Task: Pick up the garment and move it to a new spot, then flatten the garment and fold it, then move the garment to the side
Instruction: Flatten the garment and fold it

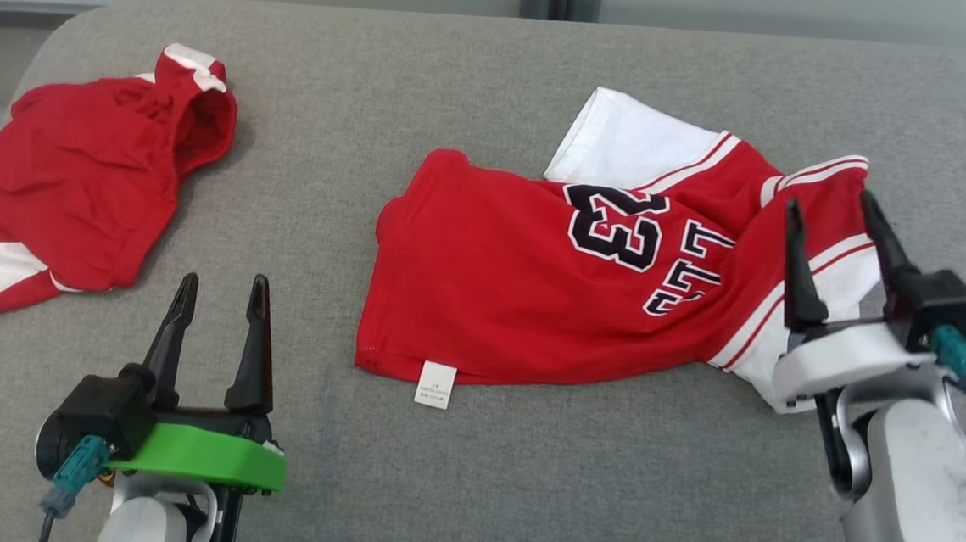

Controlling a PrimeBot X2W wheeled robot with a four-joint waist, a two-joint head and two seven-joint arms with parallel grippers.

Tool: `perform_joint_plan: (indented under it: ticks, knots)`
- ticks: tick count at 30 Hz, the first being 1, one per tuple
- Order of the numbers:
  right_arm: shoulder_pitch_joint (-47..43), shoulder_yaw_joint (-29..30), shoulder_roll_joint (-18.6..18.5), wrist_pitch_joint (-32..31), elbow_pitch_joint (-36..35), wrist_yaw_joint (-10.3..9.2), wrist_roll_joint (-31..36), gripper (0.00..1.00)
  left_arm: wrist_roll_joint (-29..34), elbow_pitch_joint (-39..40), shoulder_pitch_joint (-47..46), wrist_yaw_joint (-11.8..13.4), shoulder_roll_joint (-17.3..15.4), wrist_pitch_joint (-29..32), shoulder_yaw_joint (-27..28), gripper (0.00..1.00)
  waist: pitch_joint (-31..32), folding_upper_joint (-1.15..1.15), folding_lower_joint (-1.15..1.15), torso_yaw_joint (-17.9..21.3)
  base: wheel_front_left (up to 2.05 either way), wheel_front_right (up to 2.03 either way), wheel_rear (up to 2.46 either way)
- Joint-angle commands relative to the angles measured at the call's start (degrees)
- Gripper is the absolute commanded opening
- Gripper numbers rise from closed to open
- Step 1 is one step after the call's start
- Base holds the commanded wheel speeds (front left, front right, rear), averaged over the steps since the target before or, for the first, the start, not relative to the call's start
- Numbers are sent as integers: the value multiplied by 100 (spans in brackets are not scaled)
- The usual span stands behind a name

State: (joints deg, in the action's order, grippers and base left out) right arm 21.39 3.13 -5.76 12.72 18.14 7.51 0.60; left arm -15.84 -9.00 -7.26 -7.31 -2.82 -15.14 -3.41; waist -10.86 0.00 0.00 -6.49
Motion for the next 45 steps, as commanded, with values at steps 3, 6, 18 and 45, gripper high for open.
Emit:
perform_joint_plan:
  ticks: [3, 6, 18, 45]
  knots:
    - [-589, -196, 43, 202, -311, -2, -198, 100, 36, -116, 139, -23, -16, 0, 110, 100, 408, 0, 0, 310, 0, 0, 0]
    - [-962, -207, 89, 242, -482, -3, -302, 100, 65, -156, 218, -23, -16, 0, 170, 100, 534, 0, 0, 390, 0, 0, 0]
    - [-1644, -25, 254, 251, -618, -1, -500, 100, 54, -218, 630, -23, -16, 0, 98, 100, 896, 0, 0, 505, 0, 0, 0]
    - [-60, 648, -201, -2876, 1264, -2, -716, 100, -77, -3039, -959, -21, -37, 925, -982, 100, 537, 0, 0, 470, 0, 0, 0]
